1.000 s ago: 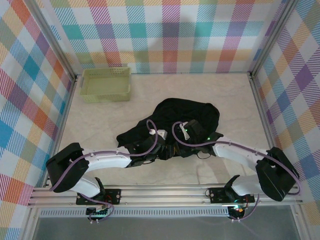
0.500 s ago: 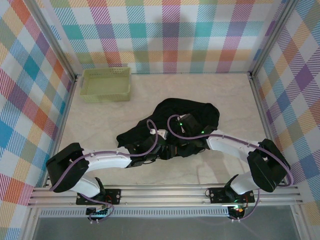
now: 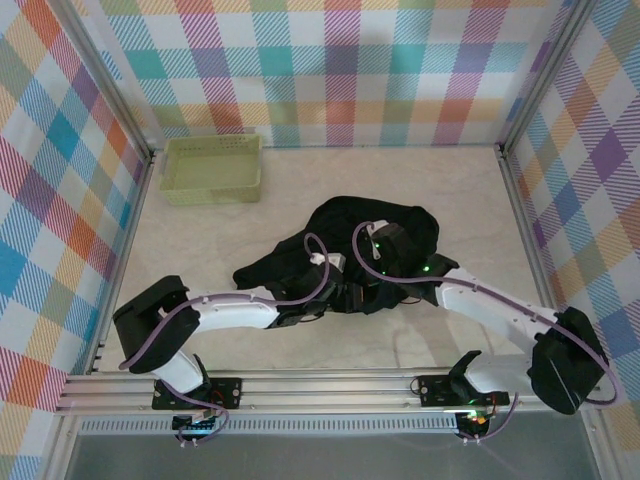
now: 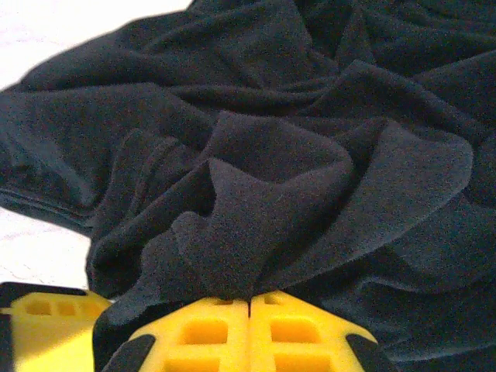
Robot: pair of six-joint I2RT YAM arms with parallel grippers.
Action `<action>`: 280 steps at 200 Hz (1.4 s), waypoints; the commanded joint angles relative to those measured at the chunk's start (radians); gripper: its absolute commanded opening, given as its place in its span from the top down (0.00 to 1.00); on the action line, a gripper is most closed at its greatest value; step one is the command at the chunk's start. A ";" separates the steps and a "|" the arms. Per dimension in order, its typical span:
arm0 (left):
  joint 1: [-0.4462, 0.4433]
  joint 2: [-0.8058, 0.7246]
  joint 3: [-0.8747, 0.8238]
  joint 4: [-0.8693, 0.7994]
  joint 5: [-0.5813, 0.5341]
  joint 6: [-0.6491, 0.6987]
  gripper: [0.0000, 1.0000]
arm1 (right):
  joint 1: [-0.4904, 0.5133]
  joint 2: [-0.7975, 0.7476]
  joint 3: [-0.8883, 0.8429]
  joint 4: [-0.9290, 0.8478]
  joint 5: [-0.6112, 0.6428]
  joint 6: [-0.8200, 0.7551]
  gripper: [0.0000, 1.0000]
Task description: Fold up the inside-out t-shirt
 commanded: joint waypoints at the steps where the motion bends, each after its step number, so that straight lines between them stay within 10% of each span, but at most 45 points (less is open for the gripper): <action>1: 0.012 0.024 0.013 -0.003 -0.036 0.005 0.69 | -0.020 -0.016 0.008 -0.040 0.027 0.027 1.00; 35: 0.012 0.012 -0.039 0.051 0.020 0.044 1.00 | -0.135 0.000 0.019 -0.030 -0.075 0.047 1.00; 99: 0.015 -0.120 -0.199 0.222 0.119 0.113 1.00 | -0.188 0.130 0.109 -0.065 -0.123 0.018 1.00; 143: 0.058 -0.159 -0.190 0.275 0.184 0.110 1.00 | -0.170 -0.047 0.035 -0.112 -0.205 -0.006 0.64; 197: 0.095 -0.182 -0.157 0.258 0.235 0.135 1.00 | -0.110 -0.197 -0.100 -0.078 -0.401 0.097 0.54; 280: 0.116 -0.243 -0.162 0.295 0.265 0.115 1.00 | -0.088 -0.026 -0.258 0.077 -0.286 0.254 0.68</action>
